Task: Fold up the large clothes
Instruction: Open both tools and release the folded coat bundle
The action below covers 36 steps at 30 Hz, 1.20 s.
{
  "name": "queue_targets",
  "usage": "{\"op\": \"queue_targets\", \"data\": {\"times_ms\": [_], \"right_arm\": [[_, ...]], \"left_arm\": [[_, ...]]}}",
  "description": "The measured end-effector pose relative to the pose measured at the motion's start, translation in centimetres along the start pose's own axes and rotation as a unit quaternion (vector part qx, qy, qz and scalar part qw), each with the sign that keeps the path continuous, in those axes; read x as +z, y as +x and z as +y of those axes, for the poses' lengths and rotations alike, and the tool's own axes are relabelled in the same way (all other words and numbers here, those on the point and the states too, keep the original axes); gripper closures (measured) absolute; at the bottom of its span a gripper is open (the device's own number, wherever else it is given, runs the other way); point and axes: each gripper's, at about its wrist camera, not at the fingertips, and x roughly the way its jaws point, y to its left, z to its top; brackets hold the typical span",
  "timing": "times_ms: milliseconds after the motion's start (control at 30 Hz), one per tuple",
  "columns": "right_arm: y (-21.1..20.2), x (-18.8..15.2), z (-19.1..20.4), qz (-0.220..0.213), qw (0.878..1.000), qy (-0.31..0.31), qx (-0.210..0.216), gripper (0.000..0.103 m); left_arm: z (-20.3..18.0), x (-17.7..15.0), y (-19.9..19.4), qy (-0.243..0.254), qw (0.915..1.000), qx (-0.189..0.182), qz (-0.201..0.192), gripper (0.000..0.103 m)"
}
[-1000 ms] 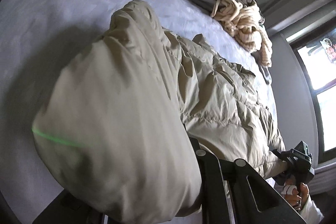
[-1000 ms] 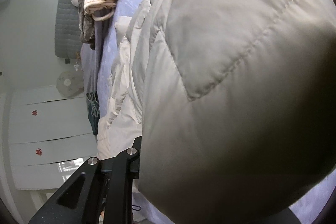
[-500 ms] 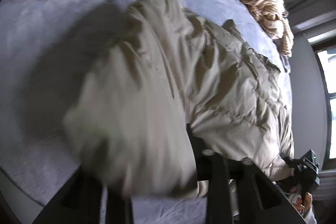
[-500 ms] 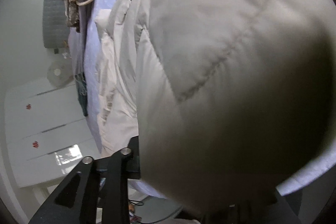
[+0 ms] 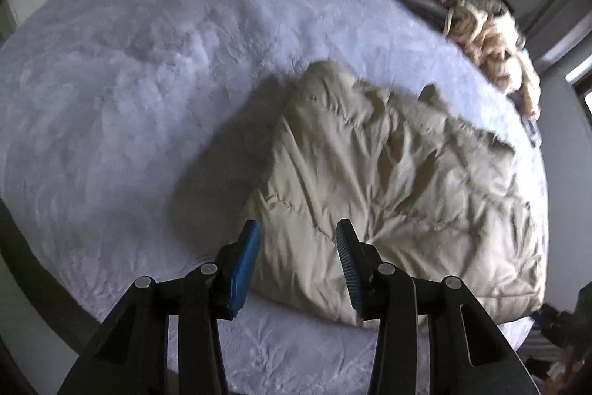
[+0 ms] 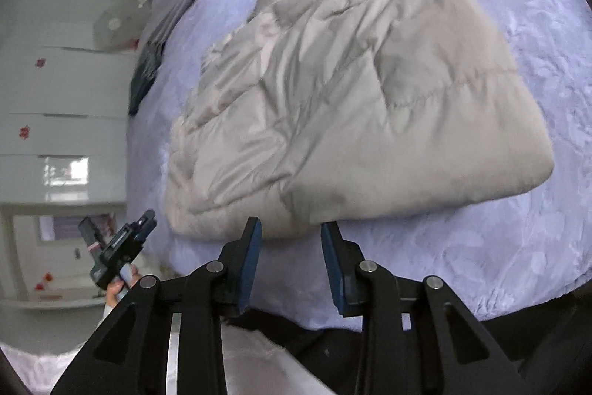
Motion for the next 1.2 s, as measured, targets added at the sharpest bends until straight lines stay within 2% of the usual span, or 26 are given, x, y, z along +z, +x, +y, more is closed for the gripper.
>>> {"op": "queue_targets", "data": {"times_ms": [100, 200, 267, 333, 433, 500, 633, 800, 933, 967, 1000, 1033, 1100, 1200], "right_arm": [[0.0, 0.0, -1.0, -0.016, 0.999, 0.030, 0.004, 0.068], [-0.1, -0.5, 0.5, 0.010, 0.999, -0.008, 0.037, 0.068], [0.0, -0.5, 1.7, 0.018, 0.999, -0.042, 0.017, 0.068], [-0.2, 0.1, 1.5, -0.001, 0.999, -0.038, -0.025, 0.068], [-0.1, 1.1, -1.1, -0.024, 0.997, 0.022, -0.072, 0.068], [0.2, 1.3, -2.9, -0.024, 0.995, 0.054, -0.083, 0.068], [0.3, 0.9, -5.0, -0.016, 0.994, 0.089, -0.067, 0.068], [-0.3, 0.6, -5.6, -0.017, 0.995, 0.075, -0.059, 0.068], [-0.3, 0.0, -4.6, -0.020, 0.996, 0.060, -0.057, 0.064], [-0.4, -0.1, -4.0, -0.021, 0.997, 0.049, -0.058, 0.063], [-0.2, -0.1, -3.3, -0.023, 0.997, 0.041, -0.058, 0.060], [-0.2, -0.1, -2.4, -0.027, 0.997, 0.028, -0.060, 0.057], [-0.1, -0.1, -0.9, -0.035, 0.997, 0.009, -0.062, 0.052], [0.8, 0.1, 1.6, -0.042, 0.997, -0.014, -0.068, 0.050]], "left_arm": [[0.0, -0.5, 3.5, 0.008, 0.9981, 0.043, 0.044, 0.058], [0.6, -1.4, 5.4, 0.002, 0.9966, 0.047, 0.067, 0.057], [0.9, -1.6, 5.4, -0.001, 0.9956, 0.066, 0.068, 0.037], [1.1, -1.7, 5.1, -0.009, 0.9953, 0.070, 0.067, 0.036], [1.2, -2.0, 4.4, -0.014, 0.9950, 0.072, 0.068, 0.036], [0.8, -2.4, 3.5, -0.012, 0.9950, 0.077, 0.064, 0.036], [0.0, -3.2, 2.0, -0.008, 0.9950, 0.078, 0.061, 0.036], [-2.1, -4.1, 0.5, -0.003, 0.9941, 0.089, 0.062, 0.036], [-3.8, -4.1, -1.1, 0.020, 0.9947, 0.086, 0.052, 0.036], [-4.2, -4.1, -1.4, 0.026, 0.9947, 0.084, 0.053, 0.033], [-4.6, -3.9, -1.4, 0.031, 0.9946, 0.082, 0.055, 0.013], [-4.9, -3.6, -1.5, 0.038, 0.9948, 0.081, 0.048, 0.001], [-5.5, -3.1, -1.9, 0.054, 0.9947, 0.083, 0.030, 0.001], [-5.7, -1.8, -1.6, 0.074, 0.9943, 0.072, 0.029, 0.001]]}}
